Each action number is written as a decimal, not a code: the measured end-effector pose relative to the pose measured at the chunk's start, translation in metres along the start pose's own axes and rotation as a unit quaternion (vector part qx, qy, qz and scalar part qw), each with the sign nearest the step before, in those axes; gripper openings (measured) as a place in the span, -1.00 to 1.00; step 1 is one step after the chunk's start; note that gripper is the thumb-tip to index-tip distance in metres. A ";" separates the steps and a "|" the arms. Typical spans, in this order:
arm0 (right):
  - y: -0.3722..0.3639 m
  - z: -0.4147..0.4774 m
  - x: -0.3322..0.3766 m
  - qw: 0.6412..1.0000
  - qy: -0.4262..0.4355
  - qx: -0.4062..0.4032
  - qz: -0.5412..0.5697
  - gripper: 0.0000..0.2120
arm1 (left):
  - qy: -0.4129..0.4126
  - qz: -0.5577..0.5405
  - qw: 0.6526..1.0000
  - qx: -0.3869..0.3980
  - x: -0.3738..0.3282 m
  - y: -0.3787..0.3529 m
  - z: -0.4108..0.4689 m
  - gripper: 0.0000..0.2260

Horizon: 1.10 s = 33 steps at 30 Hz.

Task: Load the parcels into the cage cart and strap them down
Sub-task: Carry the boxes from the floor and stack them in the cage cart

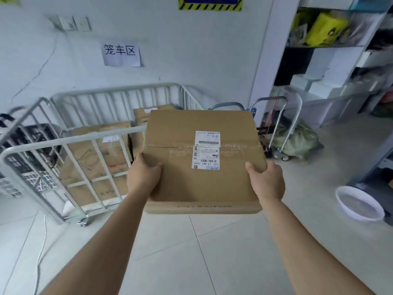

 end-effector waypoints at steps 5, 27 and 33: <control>-0.076 -0.016 0.079 0.999 0.044 0.030 0.003 -0.58 | 0.022 0.022 0.999 -0.044 0.040 0.063 0.057 -0.51; -0.348 0.002 0.359 0.968 0.197 0.155 0.010 -0.54 | 0.103 0.063 0.973 -0.198 0.146 0.187 0.291 -0.61; -0.418 0.000 0.414 0.968 0.199 0.153 -0.002 -0.55 | 0.110 0.072 0.971 -0.200 0.184 0.212 0.365 -0.54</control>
Point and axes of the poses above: each hand's wrist, its own z-axis towards the middle knuckle, its own y-axis out of the back of the hand, x = y × z, the point moved 6 cm from there along z, towards the middle knuckle, and after that the axes turned 14 degrees about -y, right-handed, at the moved point
